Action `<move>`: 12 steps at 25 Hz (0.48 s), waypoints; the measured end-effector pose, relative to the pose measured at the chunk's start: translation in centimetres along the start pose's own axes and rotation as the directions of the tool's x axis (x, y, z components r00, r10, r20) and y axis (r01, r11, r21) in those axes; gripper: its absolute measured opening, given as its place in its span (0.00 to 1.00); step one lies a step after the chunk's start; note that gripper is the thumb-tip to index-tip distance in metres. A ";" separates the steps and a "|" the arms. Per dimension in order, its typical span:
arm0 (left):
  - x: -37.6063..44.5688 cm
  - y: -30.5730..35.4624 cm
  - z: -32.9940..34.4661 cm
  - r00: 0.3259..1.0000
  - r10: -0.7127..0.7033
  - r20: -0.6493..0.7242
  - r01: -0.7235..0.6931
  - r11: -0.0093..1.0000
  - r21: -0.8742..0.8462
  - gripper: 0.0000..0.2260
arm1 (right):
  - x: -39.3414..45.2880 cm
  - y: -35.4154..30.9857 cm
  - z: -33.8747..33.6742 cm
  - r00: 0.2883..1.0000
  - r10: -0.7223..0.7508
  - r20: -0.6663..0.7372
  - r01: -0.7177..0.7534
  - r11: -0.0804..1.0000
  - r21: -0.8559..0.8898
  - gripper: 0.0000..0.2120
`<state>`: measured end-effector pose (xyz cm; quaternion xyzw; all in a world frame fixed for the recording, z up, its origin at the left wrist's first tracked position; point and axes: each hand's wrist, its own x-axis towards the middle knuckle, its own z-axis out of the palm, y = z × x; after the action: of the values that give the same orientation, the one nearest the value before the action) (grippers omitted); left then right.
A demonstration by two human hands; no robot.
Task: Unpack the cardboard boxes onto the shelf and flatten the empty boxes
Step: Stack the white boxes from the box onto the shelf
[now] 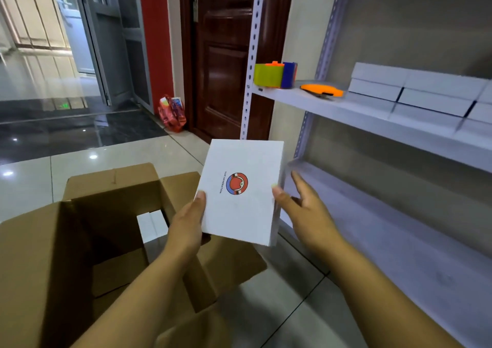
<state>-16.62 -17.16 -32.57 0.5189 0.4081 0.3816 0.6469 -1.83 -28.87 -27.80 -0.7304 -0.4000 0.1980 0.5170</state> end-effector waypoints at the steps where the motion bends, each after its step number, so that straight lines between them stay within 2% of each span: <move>1: -0.4 0.5 1.0 0.999 0.033 -0.003 -0.033 0.999 -0.002 0.12 | -0.5 0.5 -0.6 1.000 -0.002 0.027 0.002 1.000 -0.007 0.45; 3: -1.0 1.4 2.9 0.996 0.087 -0.012 -0.087 0.996 -0.004 0.11 | -1.0 1.2 -1.9 0.994 -0.037 0.100 0.034 0.999 0.027 0.45; 5: -1.4 2.2 4.6 0.991 0.136 -0.015 -0.136 0.991 0.000 0.13 | -1.3 1.3 -3.4 0.989 -0.089 0.116 0.083 0.995 0.055 0.37; 8: -1.7 3.9 7.1 0.979 0.205 0.002 -0.205 0.979 -0.005 0.14 | -0.9 0.8 -5.9 0.988 -0.150 0.048 0.147 0.987 0.062 0.32; 12: -2.0 7.0 10.3 0.946 0.318 0.057 -0.317 0.948 -0.025 0.11 | 0.2 -0.7 -9.9 0.966 -0.252 -0.060 0.255 0.965 0.061 0.30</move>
<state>-8.38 -21.51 -24.09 0.5840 0.2965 0.4680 0.5933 4.97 -34.51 -23.34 -0.6599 -0.4697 0.1251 0.5729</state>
